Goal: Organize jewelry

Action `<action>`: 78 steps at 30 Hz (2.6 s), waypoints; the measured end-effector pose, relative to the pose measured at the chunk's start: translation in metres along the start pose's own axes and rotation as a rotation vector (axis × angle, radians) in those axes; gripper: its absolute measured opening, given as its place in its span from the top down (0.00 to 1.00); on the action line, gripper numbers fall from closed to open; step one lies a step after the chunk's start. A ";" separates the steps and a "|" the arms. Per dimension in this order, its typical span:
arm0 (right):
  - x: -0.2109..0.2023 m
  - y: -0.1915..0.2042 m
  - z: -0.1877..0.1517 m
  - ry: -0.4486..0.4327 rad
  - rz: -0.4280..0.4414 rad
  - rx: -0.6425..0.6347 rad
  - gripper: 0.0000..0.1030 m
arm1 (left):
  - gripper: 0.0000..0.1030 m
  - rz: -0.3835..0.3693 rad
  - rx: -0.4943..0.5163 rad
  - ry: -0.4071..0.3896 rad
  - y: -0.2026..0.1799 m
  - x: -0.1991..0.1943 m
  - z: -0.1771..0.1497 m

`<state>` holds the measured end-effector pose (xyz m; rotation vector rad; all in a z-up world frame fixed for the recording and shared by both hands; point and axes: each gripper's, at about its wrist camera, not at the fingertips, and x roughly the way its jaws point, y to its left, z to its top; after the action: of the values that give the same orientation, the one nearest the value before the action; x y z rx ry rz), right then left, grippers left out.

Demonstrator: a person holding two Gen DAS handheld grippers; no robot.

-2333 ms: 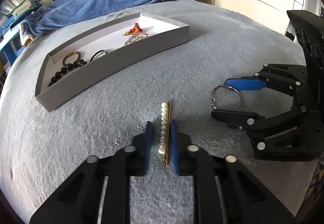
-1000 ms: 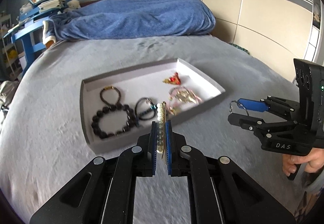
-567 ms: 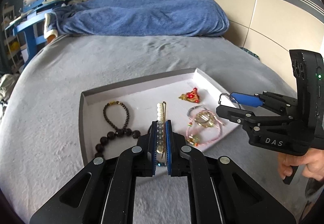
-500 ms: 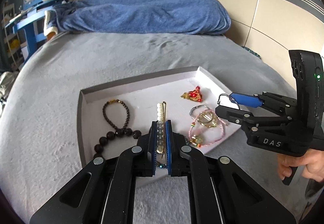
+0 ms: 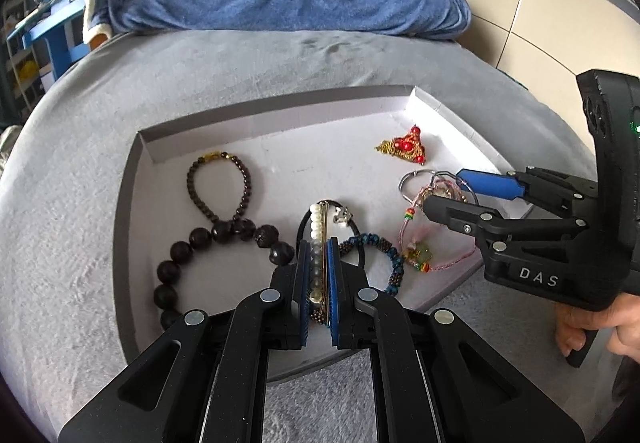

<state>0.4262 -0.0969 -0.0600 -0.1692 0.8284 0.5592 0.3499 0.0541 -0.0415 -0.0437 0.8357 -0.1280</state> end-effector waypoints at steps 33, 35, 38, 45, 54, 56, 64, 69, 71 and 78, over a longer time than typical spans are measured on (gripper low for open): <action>-0.102 0.010 -0.069 -0.262 -0.034 0.056 0.05 | 0.05 0.193 -0.103 -0.301 0.012 -0.102 -0.067; -0.109 0.011 -0.076 -0.273 -0.035 0.064 0.05 | 0.05 0.196 -0.106 -0.309 0.009 -0.107 -0.074; -0.120 0.014 -0.088 -0.290 -0.033 0.078 0.05 | 0.05 0.196 -0.116 -0.316 0.006 -0.113 -0.081; -0.138 0.024 -0.109 -0.342 -0.050 0.060 0.05 | 0.05 0.214 -0.116 -0.360 -0.007 -0.127 -0.102; -0.147 0.029 -0.122 -0.374 -0.075 0.073 0.05 | 0.05 0.241 -0.065 -0.431 -0.023 -0.139 -0.116; -0.147 0.028 -0.122 -0.369 -0.078 0.074 0.05 | 0.05 0.239 -0.062 -0.423 -0.023 -0.138 -0.115; -0.146 0.031 -0.122 -0.357 -0.087 0.059 0.05 | 0.05 0.234 -0.058 -0.414 -0.024 -0.136 -0.115; -0.145 0.032 -0.122 -0.356 -0.088 0.059 0.05 | 0.05 0.226 -0.067 -0.408 -0.022 -0.137 -0.116; -0.145 0.032 -0.122 -0.356 -0.088 0.059 0.05 | 0.05 0.224 -0.070 -0.403 -0.021 -0.136 -0.115; -0.146 0.031 -0.122 -0.357 -0.087 0.059 0.05 | 0.05 0.224 -0.071 -0.403 -0.020 -0.137 -0.115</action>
<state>0.2511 -0.1726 -0.0327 -0.0480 0.4877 0.4647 0.1716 0.0530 -0.0165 -0.0406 0.4380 0.1198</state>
